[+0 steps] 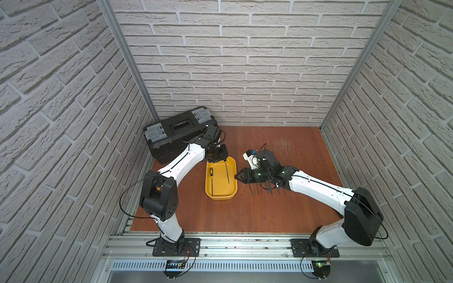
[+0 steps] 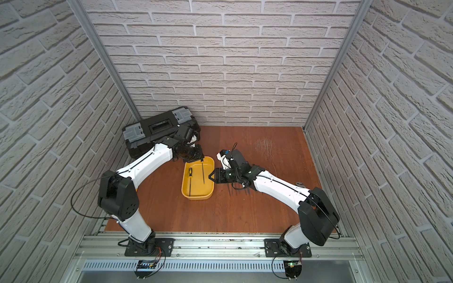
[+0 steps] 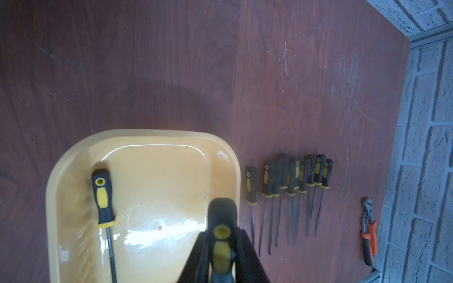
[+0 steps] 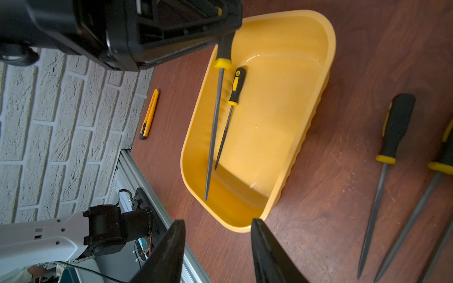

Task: Take the file tool out of the storage box
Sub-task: Place the file tool at the center of the board.

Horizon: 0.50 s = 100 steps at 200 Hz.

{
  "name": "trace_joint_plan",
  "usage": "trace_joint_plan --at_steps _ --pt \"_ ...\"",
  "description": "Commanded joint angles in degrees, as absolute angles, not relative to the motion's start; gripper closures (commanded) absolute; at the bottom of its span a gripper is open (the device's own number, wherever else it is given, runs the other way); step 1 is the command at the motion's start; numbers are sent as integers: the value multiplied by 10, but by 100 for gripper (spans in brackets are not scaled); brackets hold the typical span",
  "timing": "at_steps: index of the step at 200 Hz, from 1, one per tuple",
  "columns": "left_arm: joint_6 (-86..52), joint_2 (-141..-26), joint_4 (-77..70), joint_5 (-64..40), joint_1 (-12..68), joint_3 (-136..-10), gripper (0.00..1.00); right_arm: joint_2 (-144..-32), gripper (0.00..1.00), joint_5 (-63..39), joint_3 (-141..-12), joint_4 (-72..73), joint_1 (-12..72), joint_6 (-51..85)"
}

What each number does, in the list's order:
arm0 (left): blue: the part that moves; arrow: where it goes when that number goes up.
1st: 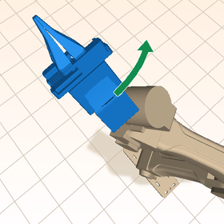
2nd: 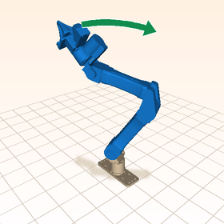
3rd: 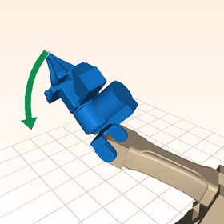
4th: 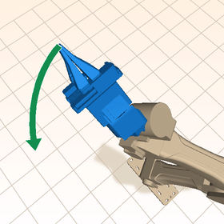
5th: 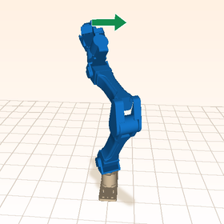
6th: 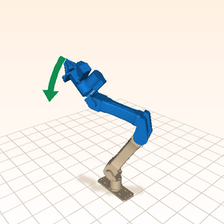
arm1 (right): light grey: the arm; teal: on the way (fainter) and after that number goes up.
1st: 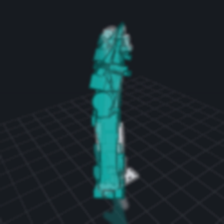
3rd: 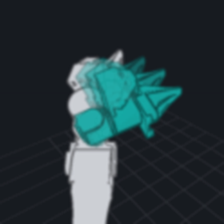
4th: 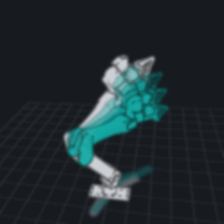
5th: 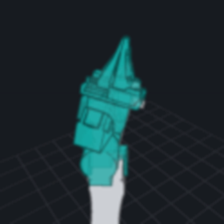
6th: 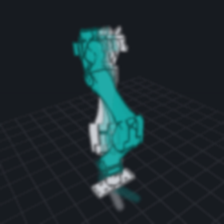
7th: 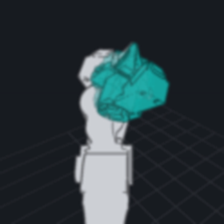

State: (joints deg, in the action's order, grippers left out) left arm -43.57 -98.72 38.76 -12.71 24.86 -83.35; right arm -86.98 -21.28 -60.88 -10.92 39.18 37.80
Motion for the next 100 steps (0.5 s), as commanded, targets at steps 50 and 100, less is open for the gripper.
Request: trace_joint_plan --at_steps 50,100 --pt "-457 -954 377 -166 249 -845 90 -923 57 -207 -670 -78 406 364" --pt "-460 -947 377 -183 249 -846 90 -943 59 -212 -683 -81 409 357"
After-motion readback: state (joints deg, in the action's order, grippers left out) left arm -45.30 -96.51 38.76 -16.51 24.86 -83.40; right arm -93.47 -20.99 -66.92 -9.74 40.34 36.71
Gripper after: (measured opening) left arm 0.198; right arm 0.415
